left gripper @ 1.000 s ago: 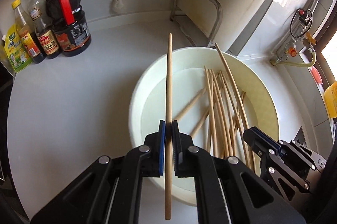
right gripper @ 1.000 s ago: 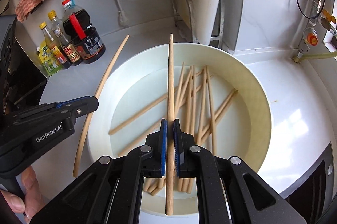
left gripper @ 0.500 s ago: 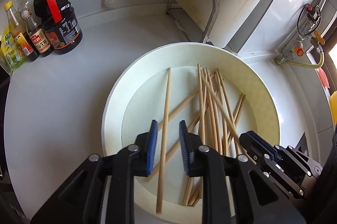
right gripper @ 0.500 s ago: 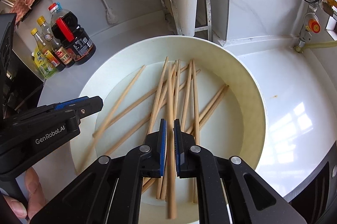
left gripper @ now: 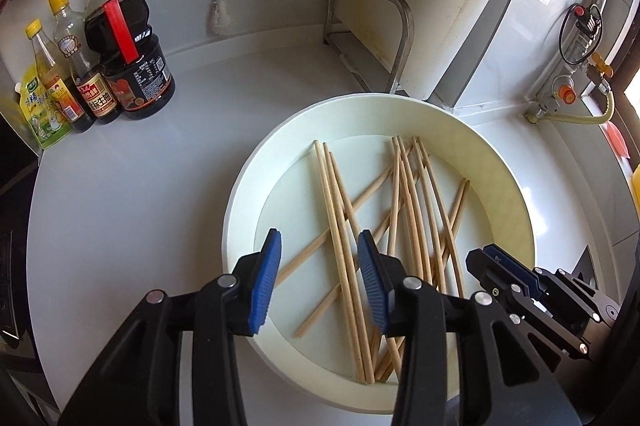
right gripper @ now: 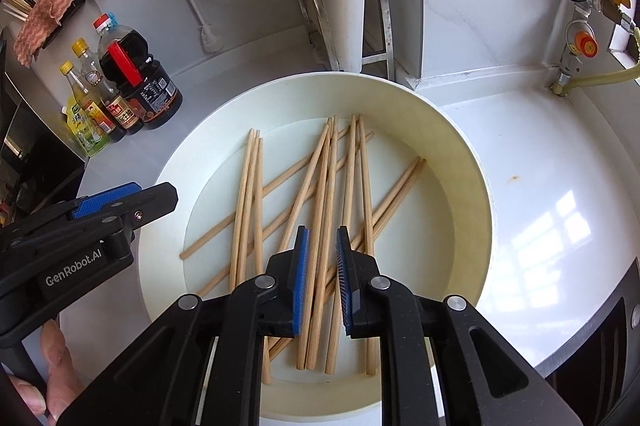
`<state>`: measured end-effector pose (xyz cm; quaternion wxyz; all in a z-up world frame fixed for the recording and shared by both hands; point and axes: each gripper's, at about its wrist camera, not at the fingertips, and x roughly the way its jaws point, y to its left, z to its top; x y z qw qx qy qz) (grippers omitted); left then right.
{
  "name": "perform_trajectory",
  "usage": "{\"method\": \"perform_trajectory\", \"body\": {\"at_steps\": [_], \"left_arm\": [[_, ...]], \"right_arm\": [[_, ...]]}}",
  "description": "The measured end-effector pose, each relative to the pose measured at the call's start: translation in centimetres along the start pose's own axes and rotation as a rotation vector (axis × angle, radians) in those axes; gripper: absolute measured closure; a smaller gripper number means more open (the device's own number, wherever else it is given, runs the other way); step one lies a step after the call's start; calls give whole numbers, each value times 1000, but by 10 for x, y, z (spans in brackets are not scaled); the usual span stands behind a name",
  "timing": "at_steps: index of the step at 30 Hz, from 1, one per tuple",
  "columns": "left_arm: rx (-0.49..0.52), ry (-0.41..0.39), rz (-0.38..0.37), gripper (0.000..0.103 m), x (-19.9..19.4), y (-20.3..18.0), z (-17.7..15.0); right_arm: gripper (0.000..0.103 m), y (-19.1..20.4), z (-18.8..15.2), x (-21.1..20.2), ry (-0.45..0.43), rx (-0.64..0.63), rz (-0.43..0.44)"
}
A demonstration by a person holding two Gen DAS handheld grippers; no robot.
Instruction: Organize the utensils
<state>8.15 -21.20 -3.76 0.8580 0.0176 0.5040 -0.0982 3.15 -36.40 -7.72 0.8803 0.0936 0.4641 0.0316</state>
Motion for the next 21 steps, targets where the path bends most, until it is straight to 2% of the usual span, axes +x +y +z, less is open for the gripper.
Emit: {"method": "perform_trajectory", "body": {"at_steps": [10,21], "left_arm": [[6,4,2,61,-6,3,-7],[-13,4,9,52,-11,9,-9]], "right_arm": [[84,5,-2,-6,-13,1,-14],[79,8,-3,-8,-10,0,-21]]}}
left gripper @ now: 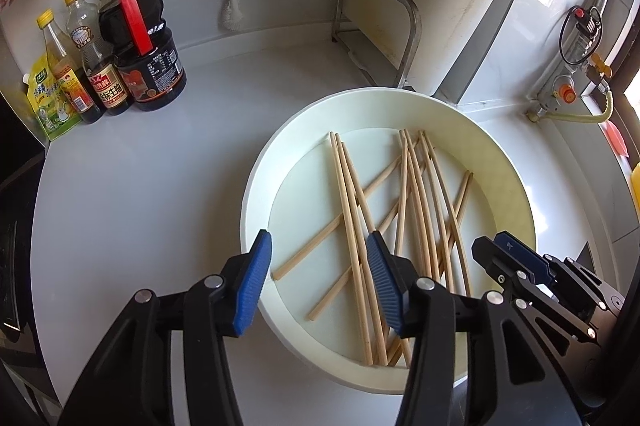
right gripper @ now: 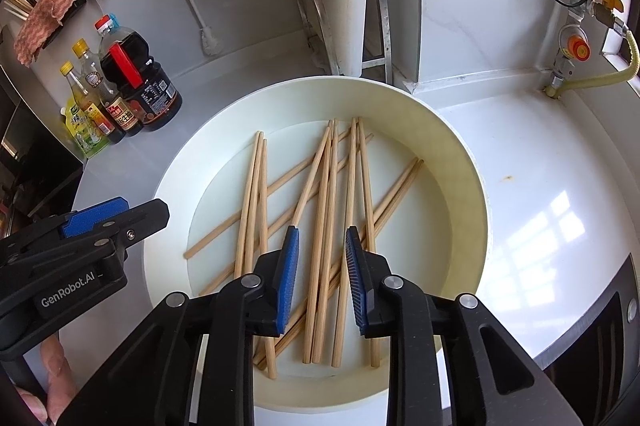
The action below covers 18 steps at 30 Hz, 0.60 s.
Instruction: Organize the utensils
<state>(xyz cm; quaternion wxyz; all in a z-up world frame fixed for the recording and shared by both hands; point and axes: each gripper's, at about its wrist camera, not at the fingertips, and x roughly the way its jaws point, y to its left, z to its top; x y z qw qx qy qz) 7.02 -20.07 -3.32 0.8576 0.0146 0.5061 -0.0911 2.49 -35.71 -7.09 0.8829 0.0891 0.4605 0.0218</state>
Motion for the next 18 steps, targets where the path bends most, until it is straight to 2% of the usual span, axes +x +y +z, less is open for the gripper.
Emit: {"method": "perform_trajectory", "body": {"at_steps": [4,9,18], "left_arm": [[-3,-5,3,47,-2,2,-1],[-8,-13,2,35,-4,5,-1],[-4,-16,12,27,-4,7,-2]], "right_arm": [[77,1,0,-1,-3,-2,-2],[76,1,0,0,-1,-2,-4],[71,0,1,1,4,-1,-4]]}}
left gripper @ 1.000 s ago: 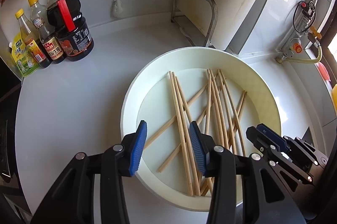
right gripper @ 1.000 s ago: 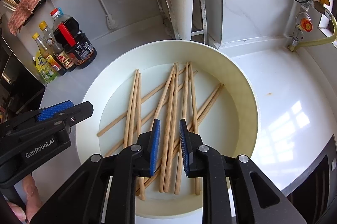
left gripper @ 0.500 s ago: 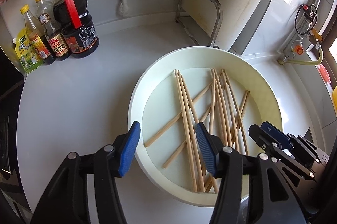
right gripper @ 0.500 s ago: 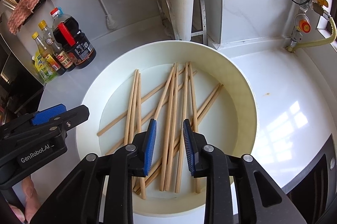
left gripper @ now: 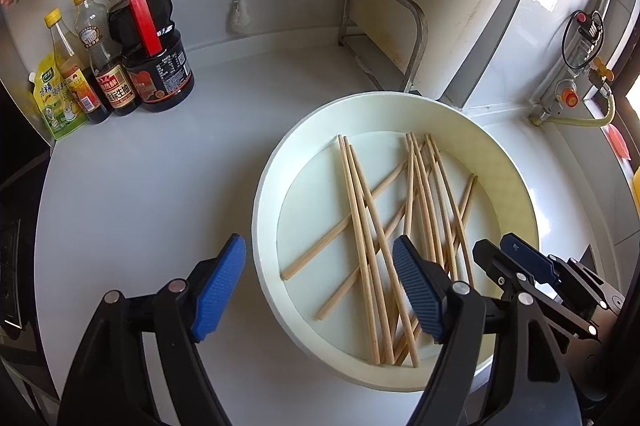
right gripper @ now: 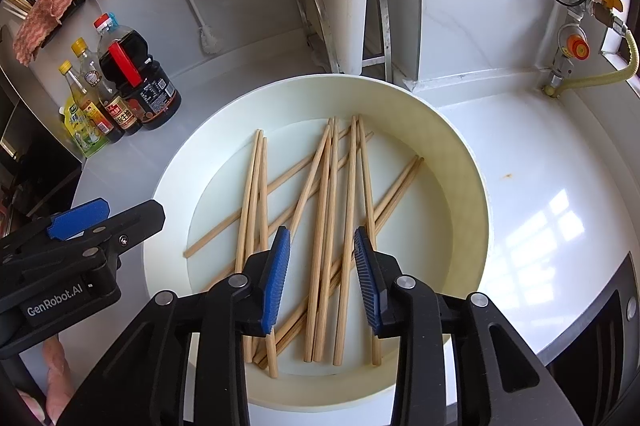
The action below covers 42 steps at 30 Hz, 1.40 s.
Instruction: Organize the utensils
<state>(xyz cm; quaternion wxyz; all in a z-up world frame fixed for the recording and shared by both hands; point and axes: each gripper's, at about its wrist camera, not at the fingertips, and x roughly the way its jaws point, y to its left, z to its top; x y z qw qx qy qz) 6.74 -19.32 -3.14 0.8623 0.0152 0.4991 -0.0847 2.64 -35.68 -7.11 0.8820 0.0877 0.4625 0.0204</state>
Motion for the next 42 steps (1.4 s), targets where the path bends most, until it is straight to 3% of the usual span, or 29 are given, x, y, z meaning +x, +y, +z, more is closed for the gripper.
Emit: {"method": "perform_trajectory", "body": {"at_steps": [12,32,42], "left_arm": [[-10,4,11,20,2,7,0],[-3,-20,40,11,-4,11,-1],[-6,-20,49,10,-5,12,-1]], "right_arm": [[69,0,-1,2,6,3,-7],[50,-2,1,5,12,2,-11],[47,-3,0,6,17,5,-11]]}}
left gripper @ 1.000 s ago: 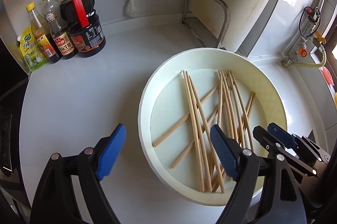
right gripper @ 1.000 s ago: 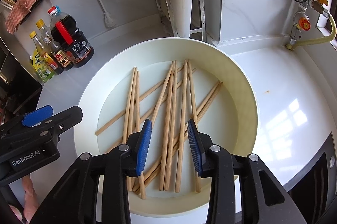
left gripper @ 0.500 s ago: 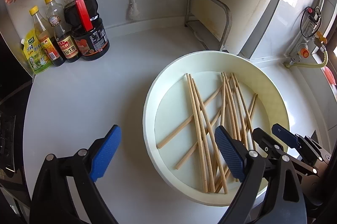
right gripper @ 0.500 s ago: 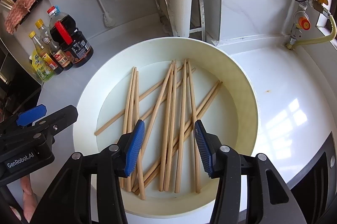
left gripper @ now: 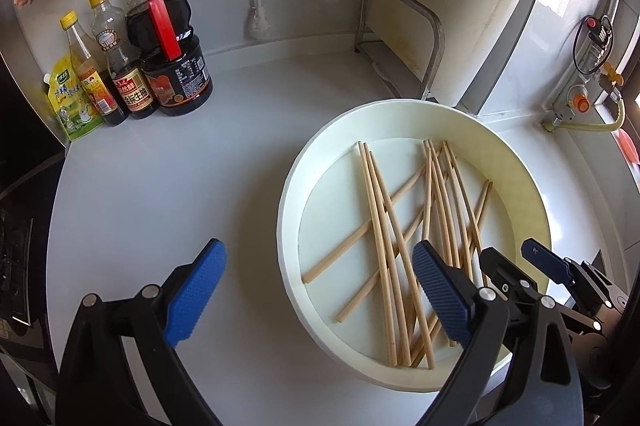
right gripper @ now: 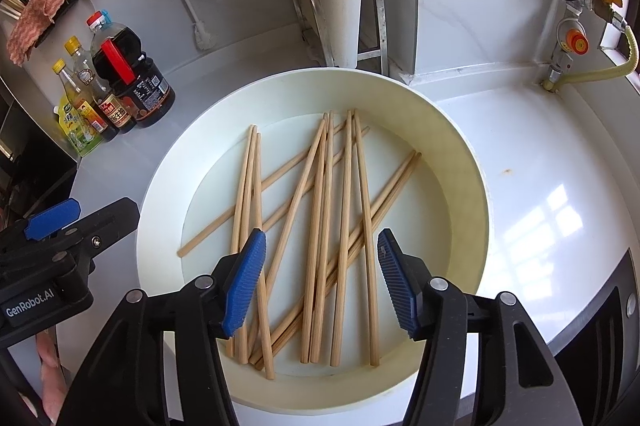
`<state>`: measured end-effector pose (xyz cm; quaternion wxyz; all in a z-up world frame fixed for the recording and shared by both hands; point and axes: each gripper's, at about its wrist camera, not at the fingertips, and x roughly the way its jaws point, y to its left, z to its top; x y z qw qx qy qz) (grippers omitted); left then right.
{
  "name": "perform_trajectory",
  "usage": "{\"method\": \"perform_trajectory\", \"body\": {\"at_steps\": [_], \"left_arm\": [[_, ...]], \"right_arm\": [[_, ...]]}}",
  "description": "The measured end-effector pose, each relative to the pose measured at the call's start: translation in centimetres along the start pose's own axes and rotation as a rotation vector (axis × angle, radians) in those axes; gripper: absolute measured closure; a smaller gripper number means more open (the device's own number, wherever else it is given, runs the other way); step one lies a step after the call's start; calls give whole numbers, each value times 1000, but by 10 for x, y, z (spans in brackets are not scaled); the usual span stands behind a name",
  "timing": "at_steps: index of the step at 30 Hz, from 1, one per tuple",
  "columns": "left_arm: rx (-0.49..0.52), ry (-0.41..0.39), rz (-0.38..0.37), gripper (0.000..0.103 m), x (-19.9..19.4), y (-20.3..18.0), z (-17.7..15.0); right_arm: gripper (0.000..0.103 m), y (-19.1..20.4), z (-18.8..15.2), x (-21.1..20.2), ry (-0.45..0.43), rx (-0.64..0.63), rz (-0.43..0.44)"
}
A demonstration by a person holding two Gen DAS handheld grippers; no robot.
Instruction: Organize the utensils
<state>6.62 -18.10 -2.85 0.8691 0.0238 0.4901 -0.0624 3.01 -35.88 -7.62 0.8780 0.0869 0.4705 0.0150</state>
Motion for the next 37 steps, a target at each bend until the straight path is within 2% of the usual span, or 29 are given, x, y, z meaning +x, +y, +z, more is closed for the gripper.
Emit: {"method": "perform_trajectory", "body": {"at_steps": [11,37], "left_arm": [[-11,36,22,10,4,0,1],[-3,32,21,10,2,-2,2]], "right_arm": [[47,2,-2,0,2,-6,0],[47,5,0,-2,-3,1,0]]}}
